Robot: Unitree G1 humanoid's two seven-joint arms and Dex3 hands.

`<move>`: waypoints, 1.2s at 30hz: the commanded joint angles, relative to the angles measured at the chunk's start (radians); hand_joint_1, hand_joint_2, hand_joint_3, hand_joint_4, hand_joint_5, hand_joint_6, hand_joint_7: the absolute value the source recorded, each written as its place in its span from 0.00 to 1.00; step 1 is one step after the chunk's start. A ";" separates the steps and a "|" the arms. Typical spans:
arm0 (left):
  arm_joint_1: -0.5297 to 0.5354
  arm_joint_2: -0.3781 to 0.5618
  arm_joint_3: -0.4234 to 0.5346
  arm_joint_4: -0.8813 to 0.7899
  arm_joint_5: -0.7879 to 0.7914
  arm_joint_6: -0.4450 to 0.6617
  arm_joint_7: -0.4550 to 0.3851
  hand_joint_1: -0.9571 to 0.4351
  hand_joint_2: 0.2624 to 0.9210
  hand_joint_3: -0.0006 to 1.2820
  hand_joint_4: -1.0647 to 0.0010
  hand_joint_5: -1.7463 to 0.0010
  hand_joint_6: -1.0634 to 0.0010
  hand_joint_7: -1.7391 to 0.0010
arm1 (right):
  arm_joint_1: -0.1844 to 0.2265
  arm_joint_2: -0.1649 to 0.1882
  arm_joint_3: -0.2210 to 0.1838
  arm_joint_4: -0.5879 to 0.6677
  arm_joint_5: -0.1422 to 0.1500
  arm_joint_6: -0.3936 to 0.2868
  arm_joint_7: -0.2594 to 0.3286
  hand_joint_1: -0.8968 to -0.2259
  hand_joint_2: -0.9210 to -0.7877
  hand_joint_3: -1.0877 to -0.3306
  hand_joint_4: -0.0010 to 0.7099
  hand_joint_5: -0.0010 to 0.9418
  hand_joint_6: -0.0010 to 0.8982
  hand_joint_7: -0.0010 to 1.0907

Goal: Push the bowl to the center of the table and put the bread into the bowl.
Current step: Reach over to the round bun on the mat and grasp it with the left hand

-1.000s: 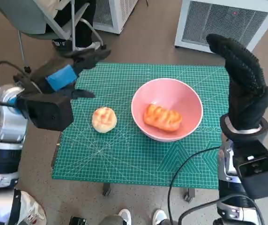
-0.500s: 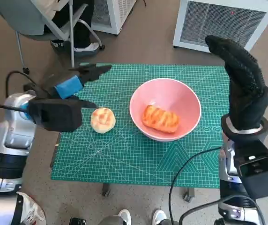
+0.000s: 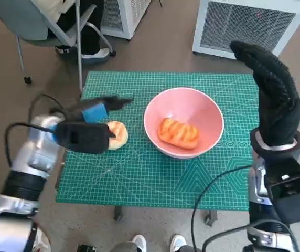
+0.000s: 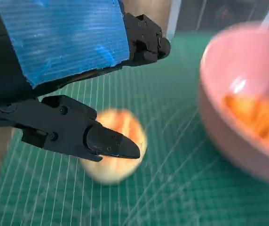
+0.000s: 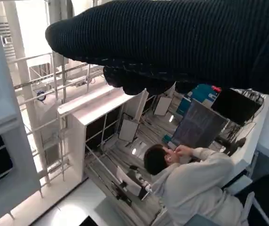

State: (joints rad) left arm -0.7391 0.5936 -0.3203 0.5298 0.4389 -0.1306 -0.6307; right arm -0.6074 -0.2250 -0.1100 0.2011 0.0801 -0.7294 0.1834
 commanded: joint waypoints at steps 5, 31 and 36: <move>-0.055 -0.019 -0.057 0.106 0.058 0.056 -0.034 0.51 0.95 0.00 0.89 1.00 0.77 1.00 | 0.025 -0.011 0.000 0.006 0.010 0.002 0.014 0.48 0.00 0.43 0.42 0.00 0.02 0.62; -0.042 -0.079 -0.070 0.278 0.085 -0.029 0.200 0.68 0.99 0.12 0.45 0.36 0.57 0.38 | 0.024 0.000 0.011 -0.002 0.005 0.020 0.008 0.48 0.00 0.42 0.42 0.00 0.02 0.62; -0.043 -0.065 -0.035 0.255 0.056 -0.082 0.230 0.69 1.00 0.10 0.36 0.32 0.54 0.30 | 0.024 0.001 0.013 0.000 0.012 0.021 0.011 0.48 0.00 0.42 0.42 0.00 0.01 0.62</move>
State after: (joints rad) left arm -0.7888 0.5143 -0.3799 0.8060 0.5139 -0.1849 -0.4173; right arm -0.6025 -0.2292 -0.1010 0.1963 0.0796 -0.7226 0.1844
